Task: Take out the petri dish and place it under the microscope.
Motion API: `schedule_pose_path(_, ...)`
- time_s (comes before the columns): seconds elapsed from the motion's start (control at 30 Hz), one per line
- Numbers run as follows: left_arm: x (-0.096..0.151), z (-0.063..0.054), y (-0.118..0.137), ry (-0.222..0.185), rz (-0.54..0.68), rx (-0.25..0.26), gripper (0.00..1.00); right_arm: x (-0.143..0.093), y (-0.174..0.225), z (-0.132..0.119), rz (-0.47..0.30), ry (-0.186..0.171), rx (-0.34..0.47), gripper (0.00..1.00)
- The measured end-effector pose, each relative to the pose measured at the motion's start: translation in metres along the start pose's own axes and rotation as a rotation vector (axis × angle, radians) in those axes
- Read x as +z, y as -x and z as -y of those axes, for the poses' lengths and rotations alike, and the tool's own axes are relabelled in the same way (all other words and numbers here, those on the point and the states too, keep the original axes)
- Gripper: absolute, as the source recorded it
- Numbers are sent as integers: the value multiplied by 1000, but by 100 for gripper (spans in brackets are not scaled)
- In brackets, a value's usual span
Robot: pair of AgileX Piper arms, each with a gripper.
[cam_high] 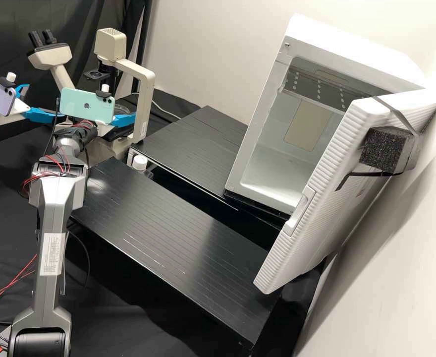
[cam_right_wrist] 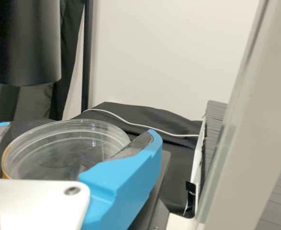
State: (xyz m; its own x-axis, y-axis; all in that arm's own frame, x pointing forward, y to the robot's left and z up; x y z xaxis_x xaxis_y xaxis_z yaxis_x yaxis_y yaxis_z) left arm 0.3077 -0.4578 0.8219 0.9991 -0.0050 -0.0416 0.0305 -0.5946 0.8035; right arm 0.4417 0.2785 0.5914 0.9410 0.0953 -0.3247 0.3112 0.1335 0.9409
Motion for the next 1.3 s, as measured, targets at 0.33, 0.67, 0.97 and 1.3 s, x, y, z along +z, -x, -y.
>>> schedule_pose_path(0.33, 0, 0, 0, 0, 0, 0, 100, -5, -2, 2, -11, -23, -52, 0)
schedule_pose_path(0.67, 0, 0, 0, 0, 0, 0, 100, -5, -5, 1, -32, -18, -65, 100)
schedule_pose_path(0.97, 0, 0, 0, 0, 0, 0, 100, 0, -8, 3, -52, -21, -71, 100)
schedule_pose_path(1.3, 0, 0, 0, 0, 0, 0, 100, 12, -1, 3, -132, -45, -90, 100)
